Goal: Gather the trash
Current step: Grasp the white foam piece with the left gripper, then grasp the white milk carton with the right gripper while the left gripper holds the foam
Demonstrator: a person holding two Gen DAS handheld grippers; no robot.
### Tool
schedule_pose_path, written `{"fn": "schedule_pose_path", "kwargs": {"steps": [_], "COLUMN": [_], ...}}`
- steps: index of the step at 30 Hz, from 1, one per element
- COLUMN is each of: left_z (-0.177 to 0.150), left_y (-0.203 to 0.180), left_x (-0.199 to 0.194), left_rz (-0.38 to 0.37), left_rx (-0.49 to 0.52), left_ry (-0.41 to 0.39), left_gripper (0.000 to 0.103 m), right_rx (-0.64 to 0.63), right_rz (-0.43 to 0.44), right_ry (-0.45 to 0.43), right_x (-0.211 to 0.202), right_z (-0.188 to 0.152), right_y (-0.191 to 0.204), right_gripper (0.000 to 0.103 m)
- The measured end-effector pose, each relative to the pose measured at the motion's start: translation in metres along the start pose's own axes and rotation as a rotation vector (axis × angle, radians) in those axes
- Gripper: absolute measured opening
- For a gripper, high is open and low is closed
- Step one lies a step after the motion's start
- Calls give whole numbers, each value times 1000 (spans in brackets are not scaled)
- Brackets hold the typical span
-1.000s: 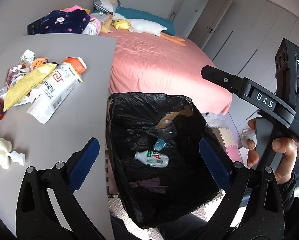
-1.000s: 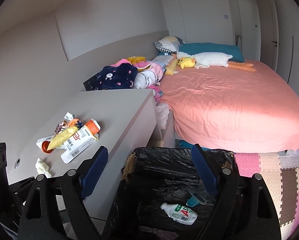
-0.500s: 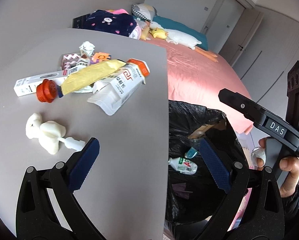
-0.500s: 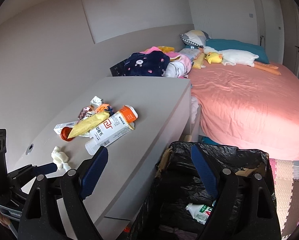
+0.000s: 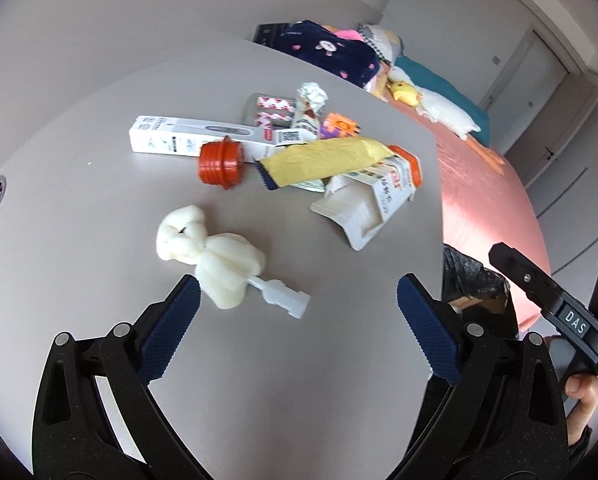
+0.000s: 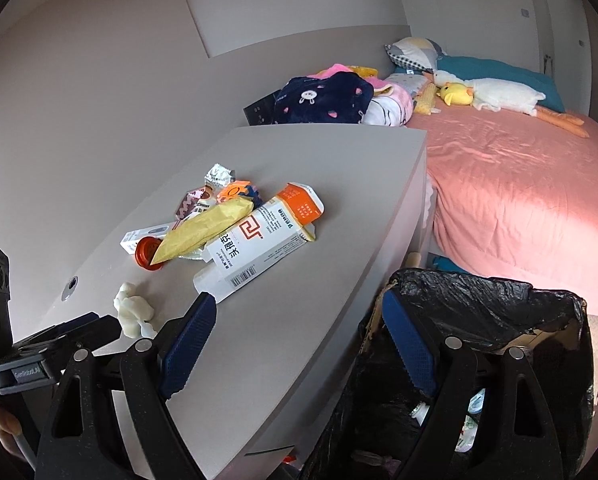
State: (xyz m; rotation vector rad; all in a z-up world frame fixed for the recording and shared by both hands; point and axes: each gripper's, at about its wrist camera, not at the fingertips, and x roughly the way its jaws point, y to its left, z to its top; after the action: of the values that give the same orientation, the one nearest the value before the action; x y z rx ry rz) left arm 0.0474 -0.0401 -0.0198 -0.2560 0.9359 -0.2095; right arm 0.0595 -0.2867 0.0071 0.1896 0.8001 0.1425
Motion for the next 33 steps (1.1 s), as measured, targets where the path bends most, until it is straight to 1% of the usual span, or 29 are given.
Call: {"fn": "schedule_pose_path", "kwargs": {"steps": [2, 5, 10, 13, 16, 18, 19, 20, 22, 23, 25, 29, 33], "left_z": [3, 6, 9, 10, 12, 14, 14, 14, 15, 15, 14, 12, 10], "left_y": [10, 25, 40, 42, 39, 37, 36, 35, 34, 35, 36, 39, 45], "left_x": [5, 13, 25, 32, 35, 37, 39, 40, 41, 41, 40, 38, 36], "left_rz": [11, 35, 39, 58, 91, 112, 129, 153, 191, 194, 203, 207, 182], "left_rx": [-35, -85, -147, -159, -151, -145, -137, -127, -117, -117, -116, -109, -130], "left_ry": [14, 37, 68, 88, 83, 79, 73, 65, 44, 35, 18, -3, -20], "left_gripper": [86, 82, 80, 80, 79, 79, 75, 66, 57, 52, 45, 38, 35], "right_rx": [-8, -26, -69, -93, -121, -153, -166, -173, -176, -174, -173, -182, -198], "right_rz": [4, 16, 10, -4, 16, 13, 4, -7, -29, -38, -61, -149, -225], "right_ry": [10, 26, 50, 54, 61, 85, 98, 106, 121, 126, 126, 102, 62], "right_x": [8, 19, 38, 48, 56, 63, 68, 72, 79, 83, 89, 100, 108], "right_z": [0, 2, 5, 9, 15, 17, 17, 17, 16, 15, 14, 13, 12], "right_y": [5, 14, 31, 38, 43, 47, 49, 51, 55, 56, 59, 66, 74], "right_gripper": [85, 85, 88, 90, 90, 90, 90, 90, 90, 90, 90, 90, 90]}}
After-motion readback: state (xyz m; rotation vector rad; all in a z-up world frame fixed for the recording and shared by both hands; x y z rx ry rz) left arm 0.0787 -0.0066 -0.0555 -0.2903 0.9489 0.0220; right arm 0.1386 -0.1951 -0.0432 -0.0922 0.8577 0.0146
